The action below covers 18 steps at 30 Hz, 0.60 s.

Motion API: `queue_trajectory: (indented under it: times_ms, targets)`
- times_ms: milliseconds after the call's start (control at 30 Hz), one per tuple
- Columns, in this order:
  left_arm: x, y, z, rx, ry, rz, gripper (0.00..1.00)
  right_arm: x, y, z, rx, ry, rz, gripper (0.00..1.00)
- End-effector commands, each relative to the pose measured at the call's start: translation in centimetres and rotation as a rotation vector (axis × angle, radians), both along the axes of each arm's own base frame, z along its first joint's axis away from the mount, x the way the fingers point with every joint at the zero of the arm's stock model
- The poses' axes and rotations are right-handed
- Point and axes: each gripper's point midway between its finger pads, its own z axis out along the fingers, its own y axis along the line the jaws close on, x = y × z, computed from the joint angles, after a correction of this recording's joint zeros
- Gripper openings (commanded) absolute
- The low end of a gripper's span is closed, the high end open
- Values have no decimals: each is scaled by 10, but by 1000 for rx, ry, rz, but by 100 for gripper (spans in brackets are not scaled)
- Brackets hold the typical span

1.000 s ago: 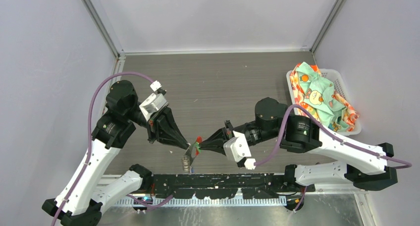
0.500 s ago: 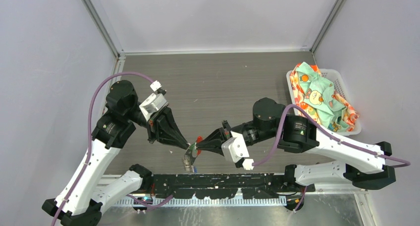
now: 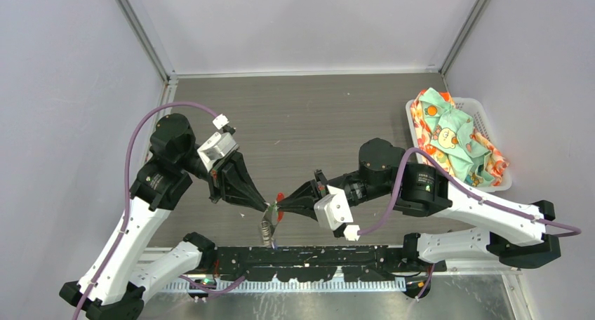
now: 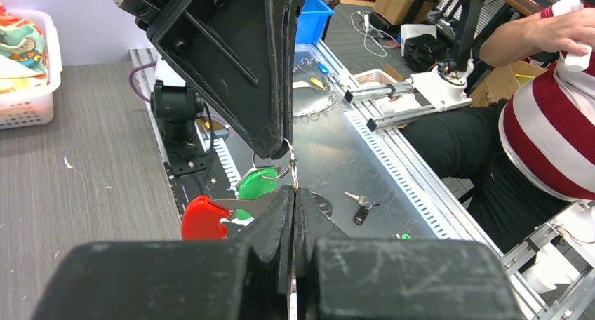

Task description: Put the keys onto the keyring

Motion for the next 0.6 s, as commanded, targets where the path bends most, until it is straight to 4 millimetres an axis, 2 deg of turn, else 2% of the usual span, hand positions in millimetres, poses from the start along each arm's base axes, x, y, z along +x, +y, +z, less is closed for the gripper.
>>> queue_trajectory:
  times_ms: [0,567]
  targets:
    - [-16,10,5,-20,-36,-99,0,-2,2,28,80,-18,7,1]
    - [-16,10,5,-18,-31,-103,0,-1,5,38,126,-30,-2,1]
